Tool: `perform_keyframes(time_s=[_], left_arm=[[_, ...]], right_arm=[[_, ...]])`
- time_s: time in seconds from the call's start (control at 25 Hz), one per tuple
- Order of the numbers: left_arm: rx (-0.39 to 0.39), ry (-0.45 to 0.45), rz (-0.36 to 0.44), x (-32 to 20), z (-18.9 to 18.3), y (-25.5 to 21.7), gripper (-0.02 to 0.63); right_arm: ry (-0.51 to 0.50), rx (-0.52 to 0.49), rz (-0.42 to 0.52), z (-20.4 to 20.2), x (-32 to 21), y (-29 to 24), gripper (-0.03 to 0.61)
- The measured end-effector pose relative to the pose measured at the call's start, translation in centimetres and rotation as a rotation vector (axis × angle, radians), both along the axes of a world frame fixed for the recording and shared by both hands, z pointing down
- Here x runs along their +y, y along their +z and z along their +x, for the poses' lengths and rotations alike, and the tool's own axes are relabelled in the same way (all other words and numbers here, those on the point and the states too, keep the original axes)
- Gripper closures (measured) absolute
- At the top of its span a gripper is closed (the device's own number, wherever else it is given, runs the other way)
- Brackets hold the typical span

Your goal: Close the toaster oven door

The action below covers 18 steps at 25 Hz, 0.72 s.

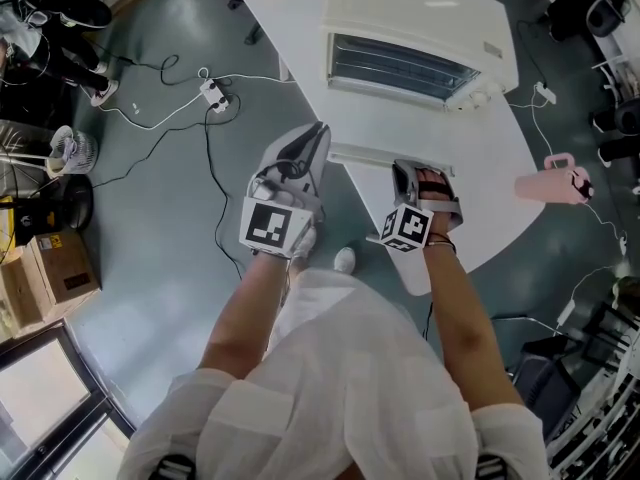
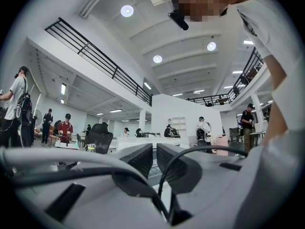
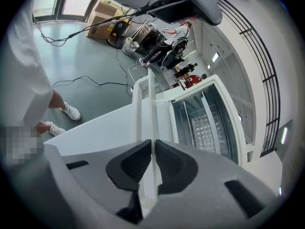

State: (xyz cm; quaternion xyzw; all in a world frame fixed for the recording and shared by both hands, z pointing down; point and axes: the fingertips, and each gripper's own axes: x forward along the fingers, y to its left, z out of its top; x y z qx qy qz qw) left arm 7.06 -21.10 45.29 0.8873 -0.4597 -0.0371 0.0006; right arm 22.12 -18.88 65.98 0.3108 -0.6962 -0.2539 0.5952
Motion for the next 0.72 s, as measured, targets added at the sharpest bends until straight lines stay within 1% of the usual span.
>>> perform_keyframes(time_s=[0.28,0.52,0.72], left_arm=[[0.018,-0.018,0.01,-0.3,-0.2,-1.4,0.589],[0.004,-0.013,0.016,-0.5,0.0,-2.1,0.589],[-0.003,0.002,0.023,-0.8,0.1,-2.8,0.589]], right_arm=[[0.006,-0.012,0.029,-0.1,-0.5,-1.6,0.548],[-0.004,-0.006,0.077,0.1,-1.4,-3.4,0.551],[0.0,-0.003,0.096,0.1,-2.1,-4.7,0.551]])
